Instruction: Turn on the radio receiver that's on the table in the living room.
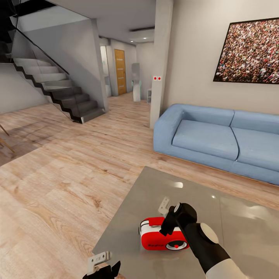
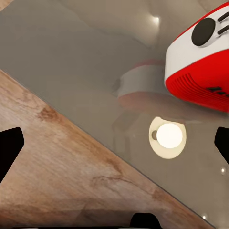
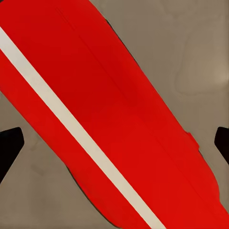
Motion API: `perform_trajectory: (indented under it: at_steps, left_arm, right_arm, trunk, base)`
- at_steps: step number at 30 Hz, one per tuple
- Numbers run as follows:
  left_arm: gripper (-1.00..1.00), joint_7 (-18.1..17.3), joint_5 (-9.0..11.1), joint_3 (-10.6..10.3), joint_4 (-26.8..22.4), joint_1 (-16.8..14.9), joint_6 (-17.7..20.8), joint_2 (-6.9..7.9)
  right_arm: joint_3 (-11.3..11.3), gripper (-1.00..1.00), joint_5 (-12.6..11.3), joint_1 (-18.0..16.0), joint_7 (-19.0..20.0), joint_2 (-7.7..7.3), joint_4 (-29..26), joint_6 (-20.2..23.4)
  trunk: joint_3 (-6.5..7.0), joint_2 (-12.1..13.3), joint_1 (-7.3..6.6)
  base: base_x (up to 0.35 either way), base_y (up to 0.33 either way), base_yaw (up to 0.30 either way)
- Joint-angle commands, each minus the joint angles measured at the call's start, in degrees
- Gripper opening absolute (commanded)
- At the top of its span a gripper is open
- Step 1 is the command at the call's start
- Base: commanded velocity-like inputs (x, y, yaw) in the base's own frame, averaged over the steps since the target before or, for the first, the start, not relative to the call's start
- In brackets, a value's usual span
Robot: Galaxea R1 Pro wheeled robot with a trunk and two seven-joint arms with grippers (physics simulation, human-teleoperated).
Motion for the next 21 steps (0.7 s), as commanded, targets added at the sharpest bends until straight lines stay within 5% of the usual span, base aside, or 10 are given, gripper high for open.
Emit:
perform_trajectory:
  at_steps: [1,21]
  left_arm:
    - [1.0,0.0,0.0,-0.02,0.0,0.0,0.0,-0.01]
    - [1.0,-0.01,0.0,-0.08,0.0,0.0,0.0,0.01]
  right_arm:
    - [0.0,1.0,0.0,0.0,0.0,0.0,0.0,0.0]
    - [0.0,1.0,0.0,0.0,0.0,0.0,0.0,0.0]
  trunk:
    - [0.0,0.0,0.0]
    - [-0.9,-2.01,1.1]
  base:
    - [0.0,0.0,0.0]
    - [0.0,0.0,0.0]
